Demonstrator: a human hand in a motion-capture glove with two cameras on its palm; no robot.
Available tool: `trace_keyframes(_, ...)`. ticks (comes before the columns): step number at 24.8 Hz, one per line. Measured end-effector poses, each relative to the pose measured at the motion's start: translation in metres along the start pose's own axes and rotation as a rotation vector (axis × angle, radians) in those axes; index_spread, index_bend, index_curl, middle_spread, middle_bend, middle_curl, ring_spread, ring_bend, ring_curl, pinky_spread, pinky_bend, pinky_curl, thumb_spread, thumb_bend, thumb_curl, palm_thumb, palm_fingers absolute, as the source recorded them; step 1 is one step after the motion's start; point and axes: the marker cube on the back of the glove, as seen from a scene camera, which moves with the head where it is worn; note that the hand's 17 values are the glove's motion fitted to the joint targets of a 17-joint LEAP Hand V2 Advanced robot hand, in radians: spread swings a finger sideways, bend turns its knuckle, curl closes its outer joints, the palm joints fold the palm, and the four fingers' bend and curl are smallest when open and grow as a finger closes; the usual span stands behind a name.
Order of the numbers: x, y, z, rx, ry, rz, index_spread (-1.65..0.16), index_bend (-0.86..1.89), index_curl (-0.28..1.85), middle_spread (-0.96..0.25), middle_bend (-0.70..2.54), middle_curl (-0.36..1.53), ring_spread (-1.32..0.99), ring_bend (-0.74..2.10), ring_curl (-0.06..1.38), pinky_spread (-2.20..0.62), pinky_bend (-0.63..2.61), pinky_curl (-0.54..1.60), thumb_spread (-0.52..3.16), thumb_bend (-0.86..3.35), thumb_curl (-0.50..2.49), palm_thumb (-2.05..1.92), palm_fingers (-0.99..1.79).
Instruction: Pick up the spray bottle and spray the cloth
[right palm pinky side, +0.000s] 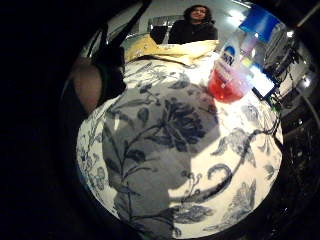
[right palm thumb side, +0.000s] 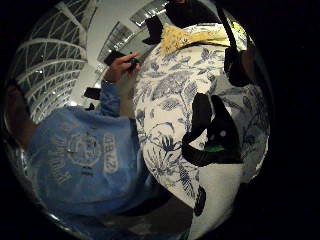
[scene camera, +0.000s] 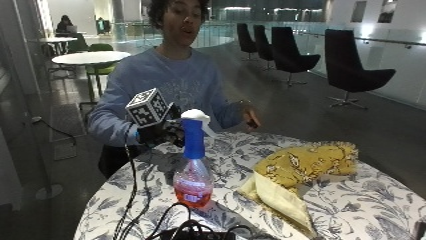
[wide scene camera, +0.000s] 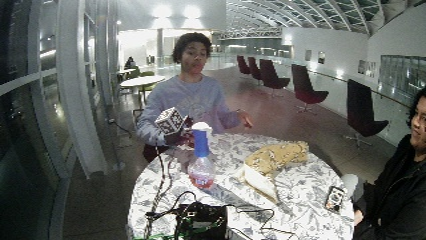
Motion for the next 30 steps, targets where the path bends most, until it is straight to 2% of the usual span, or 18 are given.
trace_keyframes(8,0.005,-0.004,-0.002,-0.037,0.016,0.009,-0.18,0.28,0.23,-0.05,0.40,0.22,-0.06,0.44,0.24,0.09,0.18,0.15,0.72,0.41,0.20,0.67,1.03)
trace_keyframes(17,0.006,-0.010,-0.005,-0.039,0.011,0.004,-0.21,0.22,0.30,-0.06,0.37,0.29,-0.07,0.41,0.29,0.11,0.16,0.19,0.95,0.36,0.26,0.68,1.01)
trace_keyframes(19,0.011,-0.011,-0.011,-0.031,-0.011,0.024,-0.24,0.12,0.28,-0.06,0.39,0.30,-0.07,0.42,0.30,0.12,0.19,0.20,0.99,0.33,0.26,0.66,0.97)
trace_keyframes(23,0.034,-0.012,-0.023,-0.006,-0.103,0.136,-0.27,-0.03,0.22,-0.07,0.42,0.33,-0.07,0.46,0.33,0.12,0.25,0.24,1.04,0.24,0.24,0.57,0.86)
trace_keyframes(30,0.103,-0.022,-0.057,0.151,-0.301,0.446,-0.32,-0.03,0.14,-0.06,0.30,0.33,-0.04,0.55,0.37,0.14,0.42,0.31,1.04,0.11,0.22,0.48,0.60)
